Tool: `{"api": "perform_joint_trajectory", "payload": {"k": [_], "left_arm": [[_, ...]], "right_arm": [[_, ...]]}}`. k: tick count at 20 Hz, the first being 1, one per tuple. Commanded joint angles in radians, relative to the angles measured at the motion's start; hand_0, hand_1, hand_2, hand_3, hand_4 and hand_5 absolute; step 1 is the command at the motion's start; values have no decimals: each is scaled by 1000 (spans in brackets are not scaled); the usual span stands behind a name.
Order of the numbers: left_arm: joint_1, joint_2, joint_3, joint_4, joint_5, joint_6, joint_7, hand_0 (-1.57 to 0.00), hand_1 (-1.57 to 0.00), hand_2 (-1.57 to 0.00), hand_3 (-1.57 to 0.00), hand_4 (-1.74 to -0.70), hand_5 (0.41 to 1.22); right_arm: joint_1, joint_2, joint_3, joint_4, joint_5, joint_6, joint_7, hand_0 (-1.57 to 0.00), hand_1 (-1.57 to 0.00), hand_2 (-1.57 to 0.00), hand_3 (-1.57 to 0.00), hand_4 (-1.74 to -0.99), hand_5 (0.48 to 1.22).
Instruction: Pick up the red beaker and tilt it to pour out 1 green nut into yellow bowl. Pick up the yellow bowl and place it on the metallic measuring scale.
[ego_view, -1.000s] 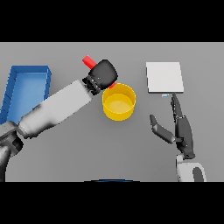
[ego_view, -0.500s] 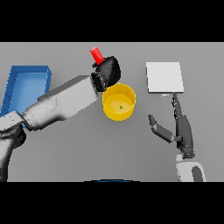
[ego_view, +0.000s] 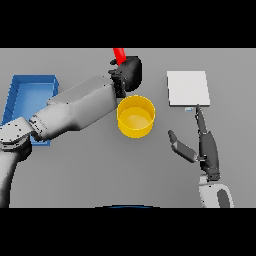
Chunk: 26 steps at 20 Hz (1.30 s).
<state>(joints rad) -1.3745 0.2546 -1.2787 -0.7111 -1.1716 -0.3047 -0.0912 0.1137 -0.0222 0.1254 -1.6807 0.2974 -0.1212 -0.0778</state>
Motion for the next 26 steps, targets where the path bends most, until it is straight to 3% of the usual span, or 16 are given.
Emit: {"api": "perform_joint_trajectory", "payload": {"k": [1, 3, 4, 6, 8, 11, 15, 18, 21, 26], "left_arm": [[-29, 3, 13, 2, 15, -2, -25, -1571, -1571, -1571, -1571, -1730, 1221], [-84, 30, 43, 30, 34, 34, -30, -1571, -1571, -1571, -1494, -1727, 1221], [-115, 49, 61, 53, 44, 45, -33, -1571, -1571, -1399, -1509, -1676, 1221], [-171, 73, 109, 99, 84, 74, -45, -1571, -1571, -1461, -1041, -1699, 1221], [-221, 101, 155, 145, 123, 84, -38, -1571, -1571, -1501, -1232, -1705, 1221], [-263, 121, 270, 251, 231, 81, 15, -1571, -1571, -1535, -1397, -1720, 1221], [-228, 204, 493, 382, 465, 126, 152, -1571, -1571, -1556, -1360, -1732, 1221], [-164, 278, 624, 406, 634, 200, 149, -1571, -1571, -1563, -1396, -1736, 1221], [-52, 350, 715, 384, 781, 274, 162, -1571, -1571, -1567, -1428, -1739, 1221], [196, 450, 810, 183, 983, 442, 330, -1571, -1571, -1570, -1445, -1740, 1221]], "right_arm": [[-7, 10, 6, 0, 0, -1, 6, 1, 1, 1, 1, -1206, 592], [5, 7, 2, -1, 4, -9, -19, 1, 1, 1, 1, -1203, 592], [4, -2, -6, -2, -5, -4, -26, 1, 1, 1, 1, -1201, 592], [1, 7, 2, -4, -12, 2, -33, 1, 1, 1, 1, -1186, 596], [-8, 4, -11, 10, -39, 15, -34, 1, 1, 1, 1, -1181, 593], [-30, 0, -19, 3, -70, 36, -20, 1, 1, 1, 1, -1193, 597], [-37, -8, -26, 20, -78, 42, -24, 1, 1, 1, 1, -1222, 592], [-26, -15, -28, 34, -81, 49, -61, 1, 1, 1, 1, -1222, 587], [-27, -19, -22, 30, -79, 55, -77, 1, 1, 1, 1, -1226, 587], [-27, -40, -18, 26, -62, 60, -58, 1, 1, 1, 1, -1212, 610]]}}
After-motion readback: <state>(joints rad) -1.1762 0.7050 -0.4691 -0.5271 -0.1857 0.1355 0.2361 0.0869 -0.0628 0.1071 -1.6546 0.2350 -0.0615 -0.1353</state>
